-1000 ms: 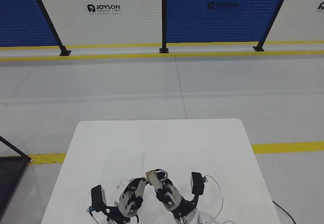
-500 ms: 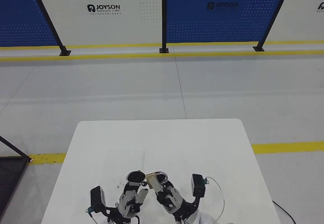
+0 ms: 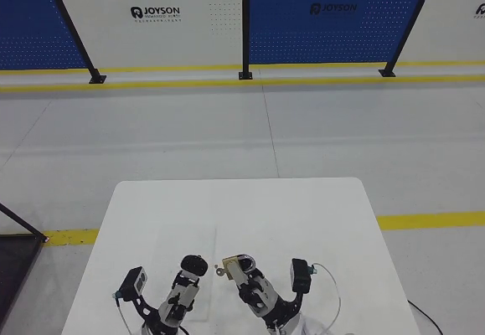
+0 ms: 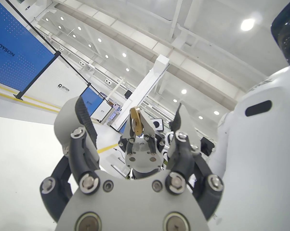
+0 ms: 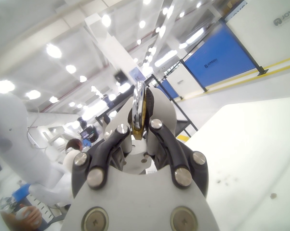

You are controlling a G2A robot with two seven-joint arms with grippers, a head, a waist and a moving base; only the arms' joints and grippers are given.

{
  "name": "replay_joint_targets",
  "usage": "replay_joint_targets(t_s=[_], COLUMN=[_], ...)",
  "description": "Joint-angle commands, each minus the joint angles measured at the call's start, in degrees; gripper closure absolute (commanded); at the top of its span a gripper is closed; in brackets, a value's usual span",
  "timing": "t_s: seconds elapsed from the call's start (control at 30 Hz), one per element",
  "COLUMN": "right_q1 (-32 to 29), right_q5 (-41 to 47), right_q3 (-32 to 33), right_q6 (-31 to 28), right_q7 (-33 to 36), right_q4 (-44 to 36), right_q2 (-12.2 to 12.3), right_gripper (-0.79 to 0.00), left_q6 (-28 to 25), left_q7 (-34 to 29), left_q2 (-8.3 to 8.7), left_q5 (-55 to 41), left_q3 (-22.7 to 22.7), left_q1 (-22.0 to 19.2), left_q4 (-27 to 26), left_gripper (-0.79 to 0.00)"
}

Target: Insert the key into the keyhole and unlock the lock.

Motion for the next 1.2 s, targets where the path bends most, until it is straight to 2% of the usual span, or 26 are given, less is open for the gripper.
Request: replay_joint_targets(t_s=[0.0, 0.2, 0.27, 0.43, 0.7, 0.83, 1.17], right_q1=[0.11, 0.31, 0.26, 0.13, 0.21, 0.34, 0.67], right_q5=[0.52, 1.48, 1.52, 1.36, 1.09, 1.12, 0.76], right_q3=[0.08, 0.09, 0.07, 0.03, -0.23, -0.36, -0.90], right_q6=[0.32, 0.76, 0.82, 0.69, 1.42, 1.68, 2.39], right_q7=[0.73, 2.32, 2.69, 3.33, 4.22, 4.50, 5.44], right_q4=[0.05, -0.10, -0.16, -0.33, -0.32, -0.24, 0.03], right_q2=[0.00, -0.02, 0.00, 0.03, -0.02, -0.07, -0.19], right_gripper=[0.000, 0.000, 0.000, 0.000, 0.000, 0.000, 0.000], left_q6=[0.03, 0.03, 0.03, 0.03, 0.03, 0.03, 0.03], left_q7=[-1.03, -3.55, -4.01, -5.13, -3.92, -2.56, 0.41], left_q2=[1.70, 5.94, 6.97, 8.96, 11.01, 11.80, 13.20], left_q5=[-0.54, -4.75, -6.69, -9.65, -10.55, -10.03, -8.71], left_q3=[1.86, 5.39, 6.68, 9.37, 13.11, 14.75, 17.97], left_q1=[-0.58, -3.09, -4.08, -6.53, -9.54, -10.64, -12.95], left_q4=[0.03, 0.83, 0.95, 1.61, 1.96, 2.32, 3.39], left_gripper=[-0.329, -0.252, -0.277, -0.268, -0.231, -0.135, -0.163])
